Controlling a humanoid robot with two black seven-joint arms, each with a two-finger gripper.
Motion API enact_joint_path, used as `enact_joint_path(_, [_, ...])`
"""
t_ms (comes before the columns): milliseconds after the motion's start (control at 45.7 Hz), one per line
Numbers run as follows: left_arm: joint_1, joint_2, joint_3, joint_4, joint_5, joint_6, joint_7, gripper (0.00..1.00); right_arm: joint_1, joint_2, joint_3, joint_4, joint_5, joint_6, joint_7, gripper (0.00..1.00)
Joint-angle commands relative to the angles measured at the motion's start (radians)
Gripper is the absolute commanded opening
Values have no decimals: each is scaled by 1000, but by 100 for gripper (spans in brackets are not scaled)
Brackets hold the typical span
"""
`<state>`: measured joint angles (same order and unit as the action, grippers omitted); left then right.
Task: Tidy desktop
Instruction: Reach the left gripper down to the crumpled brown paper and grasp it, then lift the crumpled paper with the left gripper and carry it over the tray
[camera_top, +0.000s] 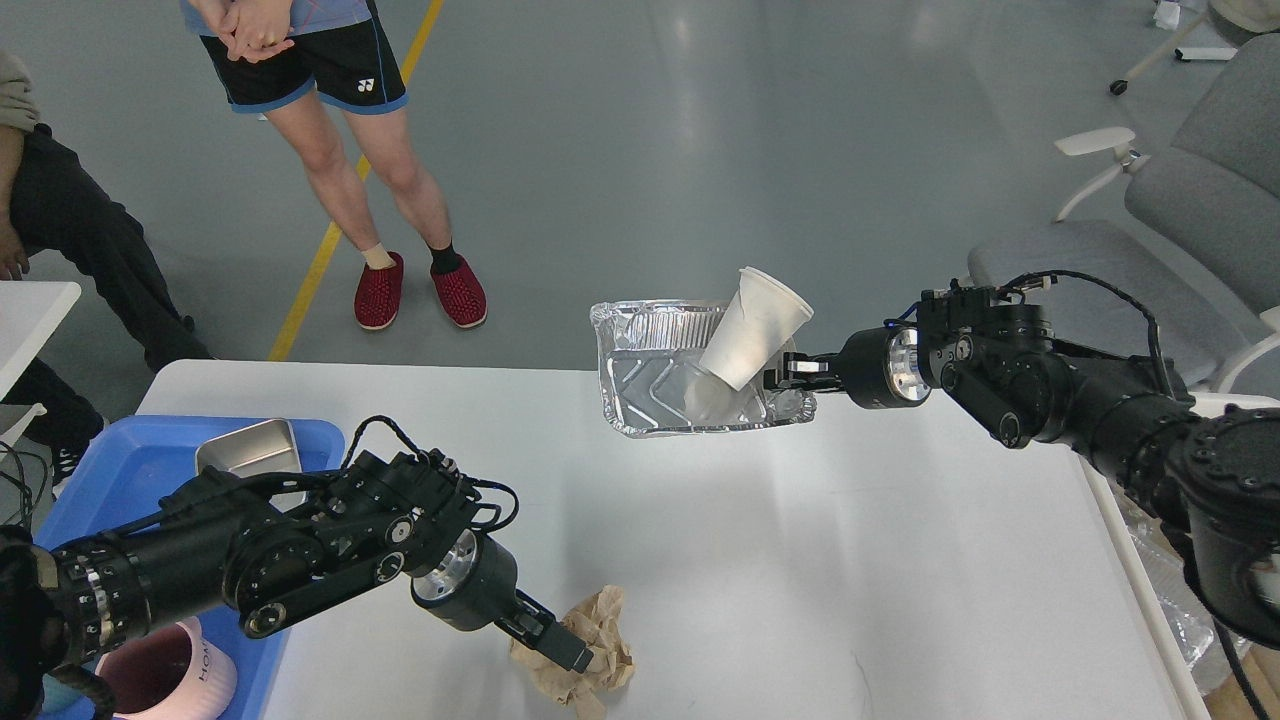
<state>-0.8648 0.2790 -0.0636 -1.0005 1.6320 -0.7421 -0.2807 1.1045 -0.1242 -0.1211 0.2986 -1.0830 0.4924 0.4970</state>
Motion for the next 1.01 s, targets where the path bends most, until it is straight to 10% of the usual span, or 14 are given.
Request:
enact_joint_path(0, [12,-27,13,26,2,24,-2,79,0,0,1,0,0,0,0,0])
enact_joint_path(372, [3,-69,68,71,45,40,-20,0,1,0,0,-1,0,0,-1,0])
enact_joint_path(985, [-59,-57,68,68,60,38,-32,0,1,0,0,-4,0,-3,-1,0])
